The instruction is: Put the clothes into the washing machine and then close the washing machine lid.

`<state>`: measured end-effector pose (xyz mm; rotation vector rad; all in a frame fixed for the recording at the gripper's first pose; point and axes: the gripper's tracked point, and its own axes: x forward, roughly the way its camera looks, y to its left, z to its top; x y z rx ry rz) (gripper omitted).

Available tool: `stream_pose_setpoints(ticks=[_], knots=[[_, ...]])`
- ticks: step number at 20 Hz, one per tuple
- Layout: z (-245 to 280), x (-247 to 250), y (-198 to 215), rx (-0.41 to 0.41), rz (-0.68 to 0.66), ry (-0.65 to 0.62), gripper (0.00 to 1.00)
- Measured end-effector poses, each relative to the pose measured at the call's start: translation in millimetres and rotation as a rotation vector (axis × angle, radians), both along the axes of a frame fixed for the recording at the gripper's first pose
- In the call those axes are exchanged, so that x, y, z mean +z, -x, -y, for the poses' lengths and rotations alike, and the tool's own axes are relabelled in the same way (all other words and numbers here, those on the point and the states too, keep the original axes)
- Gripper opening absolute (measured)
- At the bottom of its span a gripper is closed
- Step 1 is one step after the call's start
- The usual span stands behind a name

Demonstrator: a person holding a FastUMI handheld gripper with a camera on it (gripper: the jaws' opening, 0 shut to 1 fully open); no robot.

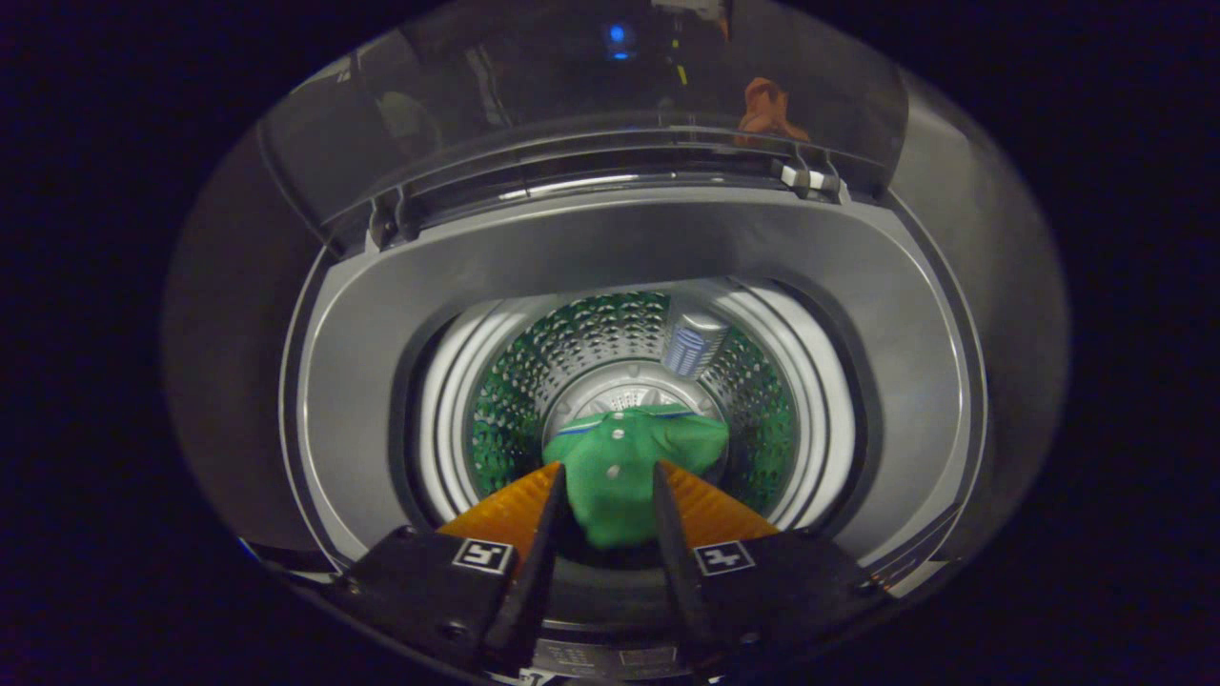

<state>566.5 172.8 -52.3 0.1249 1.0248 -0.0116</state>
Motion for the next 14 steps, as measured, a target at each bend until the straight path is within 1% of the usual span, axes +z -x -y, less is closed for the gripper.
stream_pose_setpoints(ticks=[3,7,9,14], knots=[[2.1,0.3,-1.0,-0.009,0.014,0.009,0.61],[6.7,11.3,-2.4,0.001,0.059,0.048,0.61],[4.8,22.2,-5.4,0.026,0.1,0.061,0.61],[3.7,67.8,-17.1,0.061,0.236,0.09,0.61]])
